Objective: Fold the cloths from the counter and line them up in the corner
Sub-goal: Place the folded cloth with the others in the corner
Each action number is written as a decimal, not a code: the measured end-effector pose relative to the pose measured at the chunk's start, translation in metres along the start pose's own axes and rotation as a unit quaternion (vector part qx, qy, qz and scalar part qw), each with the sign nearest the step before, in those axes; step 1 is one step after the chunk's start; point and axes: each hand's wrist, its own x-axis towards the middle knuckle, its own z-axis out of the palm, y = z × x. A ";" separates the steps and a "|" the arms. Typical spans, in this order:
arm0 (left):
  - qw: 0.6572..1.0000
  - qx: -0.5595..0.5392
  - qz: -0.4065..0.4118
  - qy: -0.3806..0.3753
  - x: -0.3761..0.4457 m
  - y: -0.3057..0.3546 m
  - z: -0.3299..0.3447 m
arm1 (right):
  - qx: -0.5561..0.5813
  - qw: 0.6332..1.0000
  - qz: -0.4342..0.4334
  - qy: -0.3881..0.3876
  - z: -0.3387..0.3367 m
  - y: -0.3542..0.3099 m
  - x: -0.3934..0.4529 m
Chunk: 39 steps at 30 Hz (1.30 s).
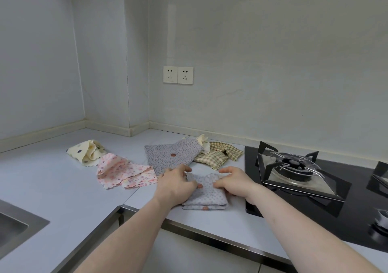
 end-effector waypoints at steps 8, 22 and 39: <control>0.998 -0.052 -0.004 -0.019 0.002 0.000 -0.001 | 0.050 0.997 -0.040 -0.053 -0.009 0.003 -0.008; 0.966 -0.252 0.029 0.045 -0.002 -0.007 -0.003 | 0.121 0.970 -0.180 0.106 0.005 0.022 -0.016; 0.986 -0.160 0.028 0.021 -0.004 -0.005 -0.006 | -0.001 0.971 -0.205 0.121 0.012 0.022 -0.026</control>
